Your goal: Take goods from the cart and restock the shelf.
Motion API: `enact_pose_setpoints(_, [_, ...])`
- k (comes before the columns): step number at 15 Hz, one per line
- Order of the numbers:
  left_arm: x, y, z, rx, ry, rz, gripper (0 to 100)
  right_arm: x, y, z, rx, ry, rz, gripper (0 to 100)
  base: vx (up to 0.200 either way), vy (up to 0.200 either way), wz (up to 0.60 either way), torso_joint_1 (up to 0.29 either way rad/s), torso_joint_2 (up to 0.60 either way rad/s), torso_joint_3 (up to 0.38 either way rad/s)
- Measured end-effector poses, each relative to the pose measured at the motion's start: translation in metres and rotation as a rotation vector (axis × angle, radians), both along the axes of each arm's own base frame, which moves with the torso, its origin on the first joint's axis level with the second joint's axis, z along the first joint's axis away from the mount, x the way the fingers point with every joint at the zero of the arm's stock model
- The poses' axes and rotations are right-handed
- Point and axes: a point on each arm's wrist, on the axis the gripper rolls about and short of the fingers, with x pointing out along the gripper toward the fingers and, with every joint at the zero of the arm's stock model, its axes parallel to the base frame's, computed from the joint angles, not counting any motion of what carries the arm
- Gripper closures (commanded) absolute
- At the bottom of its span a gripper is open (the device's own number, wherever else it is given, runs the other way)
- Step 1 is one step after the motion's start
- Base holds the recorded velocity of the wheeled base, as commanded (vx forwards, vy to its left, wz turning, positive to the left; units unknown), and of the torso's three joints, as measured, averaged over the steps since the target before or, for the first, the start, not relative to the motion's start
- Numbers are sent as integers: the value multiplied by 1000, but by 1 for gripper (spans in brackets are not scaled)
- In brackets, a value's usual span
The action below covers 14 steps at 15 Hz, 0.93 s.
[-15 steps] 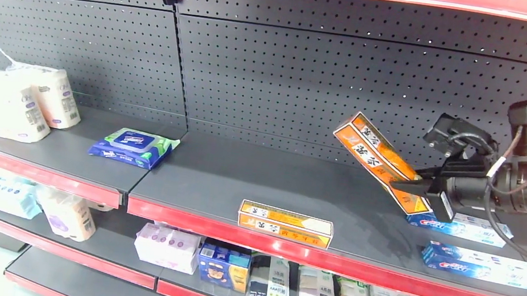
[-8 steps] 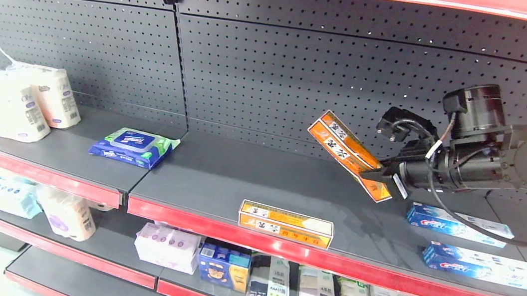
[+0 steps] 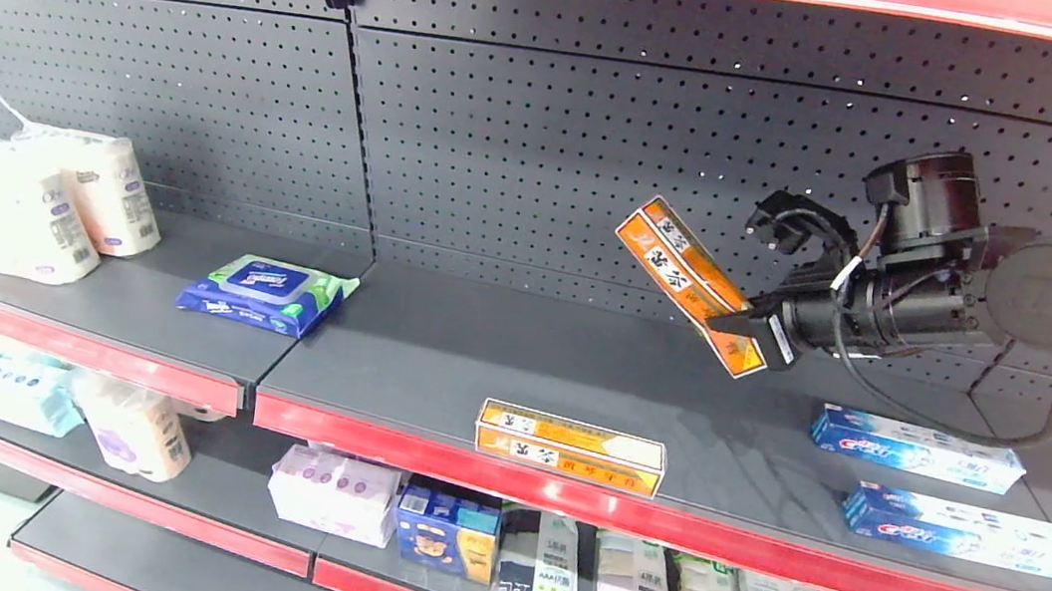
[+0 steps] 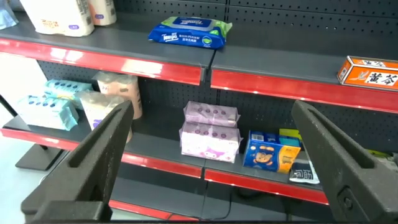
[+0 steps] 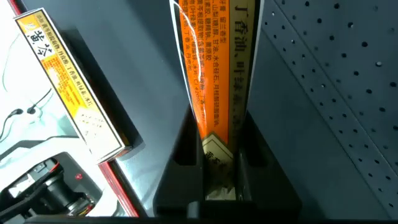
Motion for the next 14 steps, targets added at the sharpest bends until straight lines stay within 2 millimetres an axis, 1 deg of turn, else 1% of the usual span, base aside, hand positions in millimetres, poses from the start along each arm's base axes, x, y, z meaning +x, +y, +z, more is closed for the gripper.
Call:
enact_pose_setpoints(2, [0,0,0,0,0,0,0,3,-4,3,0,29,-2,100,0,0,0,0,0,0])
enact_pose_setpoints(4, [0,0,0,0,0,0,0,7,-14,9,0,50,-25,100,0,0,0,0,0,0])
enact_pose_setpoints(6, [0,0,0,0,0,0,0,12,-22,11,-2,52,-48,100,0,0,0,0,0,0])
enact_pose_setpoints(9, [0,0,0,0,0,0,0,18,-29,0,-38,92,-61,100,0,0,0,0,0,0])
enact_pose_setpoints(14, [0,0,0,0,0,0,0,24,-32,-17,-141,104,4,100,0,0,0,0,0,0])
